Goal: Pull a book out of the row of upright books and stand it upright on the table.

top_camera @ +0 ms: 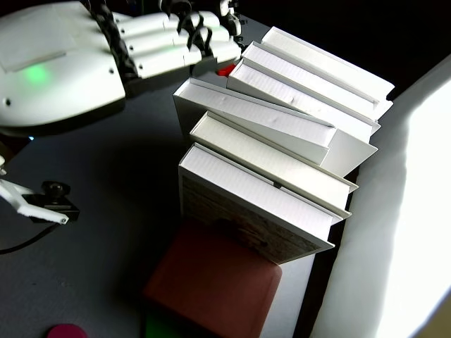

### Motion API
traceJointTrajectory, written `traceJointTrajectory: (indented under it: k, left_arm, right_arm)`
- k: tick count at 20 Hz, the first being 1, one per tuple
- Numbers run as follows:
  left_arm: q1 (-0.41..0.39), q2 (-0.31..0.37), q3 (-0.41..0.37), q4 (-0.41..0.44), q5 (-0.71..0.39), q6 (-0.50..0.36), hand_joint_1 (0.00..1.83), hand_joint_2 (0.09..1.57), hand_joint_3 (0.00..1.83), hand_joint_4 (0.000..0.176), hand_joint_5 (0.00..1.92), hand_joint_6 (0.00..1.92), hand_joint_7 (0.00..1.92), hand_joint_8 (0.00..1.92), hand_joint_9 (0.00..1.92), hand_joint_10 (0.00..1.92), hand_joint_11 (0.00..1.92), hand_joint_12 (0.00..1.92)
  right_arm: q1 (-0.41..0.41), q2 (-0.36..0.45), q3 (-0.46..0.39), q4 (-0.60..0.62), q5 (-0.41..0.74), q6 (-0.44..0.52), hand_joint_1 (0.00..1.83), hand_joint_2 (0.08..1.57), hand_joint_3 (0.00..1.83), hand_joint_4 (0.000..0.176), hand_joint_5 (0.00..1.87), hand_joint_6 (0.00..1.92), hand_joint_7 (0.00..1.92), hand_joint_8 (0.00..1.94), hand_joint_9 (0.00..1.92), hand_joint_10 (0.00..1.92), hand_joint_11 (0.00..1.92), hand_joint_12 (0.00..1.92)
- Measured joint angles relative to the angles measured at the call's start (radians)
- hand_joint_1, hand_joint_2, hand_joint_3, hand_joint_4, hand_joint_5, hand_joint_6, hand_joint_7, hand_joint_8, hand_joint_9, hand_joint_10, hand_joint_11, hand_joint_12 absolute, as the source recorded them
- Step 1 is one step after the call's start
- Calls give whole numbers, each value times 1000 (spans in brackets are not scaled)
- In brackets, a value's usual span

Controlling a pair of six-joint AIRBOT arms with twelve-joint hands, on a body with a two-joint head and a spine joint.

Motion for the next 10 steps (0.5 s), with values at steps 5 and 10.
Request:
traceJointTrajectory:
  k: [5, 10]
  left_arm:
    - [10, 0, 0, -1, 0, 0, 951, 1050, 0, 39, 458, 1, 265, 2, 378, 1, 0, 888]
    - [10, -6, 0, -6, 0, 0, 993, 1043, 0, 43, 471, 6, 282, 7, 378, 7, 0, 943]
  right_arm:
    - [89, 7, 6, 27, -12, -42, 0, 1392, 22, 0, 353, 12, 0, 0, 0, 0, 0, 0]
    - [104, 3, 45, 41, -40, -66, 0, 1027, 0, 26, 645, 27, 0, 0, 0, 0, 0, 0]
